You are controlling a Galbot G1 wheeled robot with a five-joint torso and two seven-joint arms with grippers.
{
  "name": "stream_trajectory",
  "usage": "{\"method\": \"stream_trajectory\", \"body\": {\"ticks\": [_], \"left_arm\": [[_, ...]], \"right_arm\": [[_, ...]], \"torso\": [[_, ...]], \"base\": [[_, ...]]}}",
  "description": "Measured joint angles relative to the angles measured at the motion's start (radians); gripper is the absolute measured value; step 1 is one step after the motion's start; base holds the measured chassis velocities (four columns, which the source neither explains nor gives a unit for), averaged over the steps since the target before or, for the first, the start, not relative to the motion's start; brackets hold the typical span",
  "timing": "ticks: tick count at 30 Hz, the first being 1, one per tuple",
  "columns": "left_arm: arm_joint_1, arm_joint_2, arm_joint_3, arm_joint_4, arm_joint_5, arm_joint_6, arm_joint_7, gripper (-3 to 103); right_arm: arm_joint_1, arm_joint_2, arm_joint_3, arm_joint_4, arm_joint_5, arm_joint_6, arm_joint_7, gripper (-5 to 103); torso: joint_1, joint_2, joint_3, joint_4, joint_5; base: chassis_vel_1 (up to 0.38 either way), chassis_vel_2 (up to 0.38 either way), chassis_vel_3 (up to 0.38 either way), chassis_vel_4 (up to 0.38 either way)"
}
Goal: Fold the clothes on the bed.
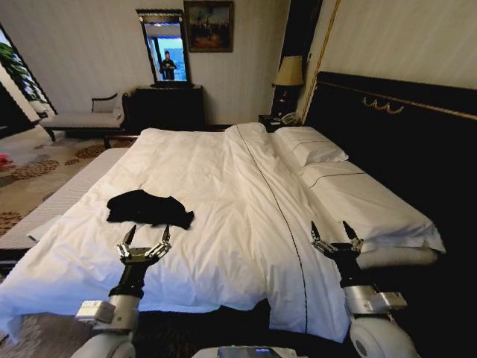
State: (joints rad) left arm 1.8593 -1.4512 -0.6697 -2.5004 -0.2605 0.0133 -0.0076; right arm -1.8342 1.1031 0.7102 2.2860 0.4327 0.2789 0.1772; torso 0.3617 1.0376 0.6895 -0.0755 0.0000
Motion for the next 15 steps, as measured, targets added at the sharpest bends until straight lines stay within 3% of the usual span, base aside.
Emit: {"method": "stream_trajectory", "body": {"ticks": [15], "left_arm": [[-0.015,0.008,-0.002,0.003,-0.011,-0.002,0.0,100]], "right_arm": [[0.003,0.015,-0.001,-0.012,-0.01,0.002,-0.001,100]], "torso": [[0.0,0.0,0.0,0.0,0.0003]], "base": [[0.0,0.0,0.0,0.0]]}}
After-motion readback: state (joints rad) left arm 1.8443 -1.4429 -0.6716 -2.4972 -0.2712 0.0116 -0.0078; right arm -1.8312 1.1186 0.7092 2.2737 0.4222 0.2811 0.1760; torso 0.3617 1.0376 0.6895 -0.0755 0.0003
